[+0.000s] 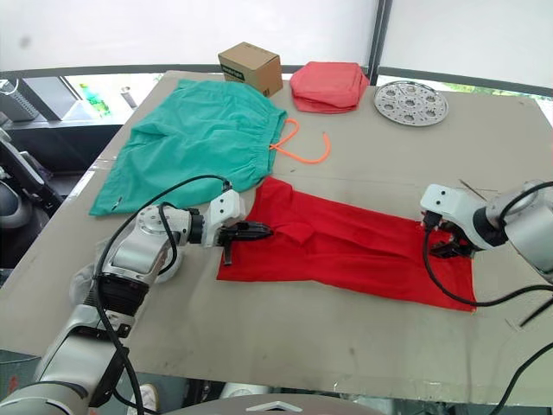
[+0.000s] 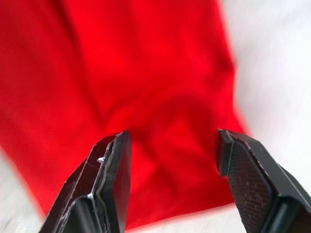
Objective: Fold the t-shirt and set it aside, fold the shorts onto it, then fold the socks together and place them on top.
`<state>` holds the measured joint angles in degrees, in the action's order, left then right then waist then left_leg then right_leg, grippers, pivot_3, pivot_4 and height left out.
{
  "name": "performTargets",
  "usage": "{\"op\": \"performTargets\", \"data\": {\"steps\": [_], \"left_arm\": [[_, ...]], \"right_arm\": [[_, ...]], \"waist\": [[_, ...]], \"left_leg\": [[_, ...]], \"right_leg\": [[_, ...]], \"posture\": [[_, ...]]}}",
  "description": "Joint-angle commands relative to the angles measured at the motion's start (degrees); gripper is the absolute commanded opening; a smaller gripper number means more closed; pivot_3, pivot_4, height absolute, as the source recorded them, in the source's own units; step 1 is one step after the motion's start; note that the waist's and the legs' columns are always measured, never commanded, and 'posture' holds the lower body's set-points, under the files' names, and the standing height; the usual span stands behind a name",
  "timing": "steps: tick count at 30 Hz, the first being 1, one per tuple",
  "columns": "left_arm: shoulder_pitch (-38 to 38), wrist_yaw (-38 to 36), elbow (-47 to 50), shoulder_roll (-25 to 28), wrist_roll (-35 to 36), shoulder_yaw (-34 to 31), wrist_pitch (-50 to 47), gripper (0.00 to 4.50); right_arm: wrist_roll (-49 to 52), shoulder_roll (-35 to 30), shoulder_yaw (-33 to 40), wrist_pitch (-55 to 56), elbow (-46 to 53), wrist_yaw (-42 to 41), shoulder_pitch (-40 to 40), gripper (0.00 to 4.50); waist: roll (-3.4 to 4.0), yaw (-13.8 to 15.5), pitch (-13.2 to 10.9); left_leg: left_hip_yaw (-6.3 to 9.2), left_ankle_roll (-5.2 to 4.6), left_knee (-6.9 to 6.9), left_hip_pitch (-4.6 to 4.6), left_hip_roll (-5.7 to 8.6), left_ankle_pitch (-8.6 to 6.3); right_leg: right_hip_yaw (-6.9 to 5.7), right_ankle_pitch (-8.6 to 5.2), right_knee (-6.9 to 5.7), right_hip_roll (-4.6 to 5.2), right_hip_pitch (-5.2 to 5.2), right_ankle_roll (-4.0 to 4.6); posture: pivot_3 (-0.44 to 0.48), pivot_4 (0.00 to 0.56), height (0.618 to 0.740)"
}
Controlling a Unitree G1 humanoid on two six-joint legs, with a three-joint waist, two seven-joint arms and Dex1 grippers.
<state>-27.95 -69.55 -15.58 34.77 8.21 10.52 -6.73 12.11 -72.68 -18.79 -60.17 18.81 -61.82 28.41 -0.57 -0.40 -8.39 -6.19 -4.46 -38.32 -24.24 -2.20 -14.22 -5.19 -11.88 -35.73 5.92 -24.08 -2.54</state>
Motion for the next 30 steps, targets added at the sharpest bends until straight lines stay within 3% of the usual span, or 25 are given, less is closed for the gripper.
{"op": "performTargets", "data": {"steps": [1,8,16,20,23,27,30], "left_arm": [[1.3,0.2,-0.2,0.6,-0.2,-0.5,1.8,0.02],[1.4,0.8,-0.9,-0.6,0.1,-0.7,2.7,0.02],[1.1,1.0,-0.7,-0.8,0.2,-0.9,2.7,0.02],[1.7,2.2,0.2,-0.8,-0.7,-0.2,2.0,0.00],[2.3,3.0,0.9,-1.1,-1.1,0.3,1.4,0.00],[4.6,5.4,1.7,-1.6,-2.7,1.6,-0.2,0.00],[5.4,6.4,3.3,-1.5,-2.6,2.0,-1.9,0.00]], "right_arm": [[1.8,3.4,8.5,-4.2,3.3,4.9,0.4,2.84],[2.1,9.9,6.9,-6.7,2.1,8.7,2.5,2.84],[-0.8,12.0,1.4,-4.0,-2.5,10.4,4.5,2.84],[-0.4,12.3,3.0,-4.1,-2.5,11.1,3.6,1.02],[-0.2,11.5,5.8,-4.4,-1.1,12.4,1.8,0.02],[0.6,10.4,18.4,-9.5,6.0,16.3,-7.2,0.02],[-0.1,13.5,25.1,-9.8,9.8,20.3,-13.0,0.02]], "waist": [[0.02,-0.4,0.0],[0.04,-0.1,0.0],[0.04,-0.2,0.0],[0.04,-0.1,0.0],[0.04,0.0,0.0],[0.10,0.8,0.1],[0.09,1.1,0.2]], "left_leg": [[0.00,0.00,0.00,0.02,0.00,0.00],[-0.02,0.03,-0.02,0.12,0.01,-0.04],[-0.02,-0.03,-0.01,0.09,0.02,-0.01],[-0.02,-0.03,-0.02,0.09,0.03,-0.01],[-0.02,-0.03,-0.01,0.08,0.03,-0.01],[-0.01,-0.02,-0.01,0.06,0.03,0.00],[0.00,-0.03,-0.01,0.12,0.02,-0.01]], "right_leg": [[0.03,0.00,0.00,0.00,0.00,0.00],[0.03,0.01,-0.01,0.02,0.04,0.02],[-0.01,0.01,-0.01,0.02,0.02,0.03],[-0.01,0.02,-0.01,0.01,0.02,0.02],[-0.02,0.02,-0.02,0.01,0.02,0.02],[-0.04,0.02,-0.01,0.02,0.10,0.02],[-0.04,0.01,-0.01,0.01,0.16,0.02]], "posture": [[0.000,0.150,0.740],[0.000,0.150,0.740],[0.000,0.150,0.740],[0.000,0.150,0.740],[0.000,0.150,0.740],[0.000,0.150,0.740],[0.000,0.150,0.740]]}}
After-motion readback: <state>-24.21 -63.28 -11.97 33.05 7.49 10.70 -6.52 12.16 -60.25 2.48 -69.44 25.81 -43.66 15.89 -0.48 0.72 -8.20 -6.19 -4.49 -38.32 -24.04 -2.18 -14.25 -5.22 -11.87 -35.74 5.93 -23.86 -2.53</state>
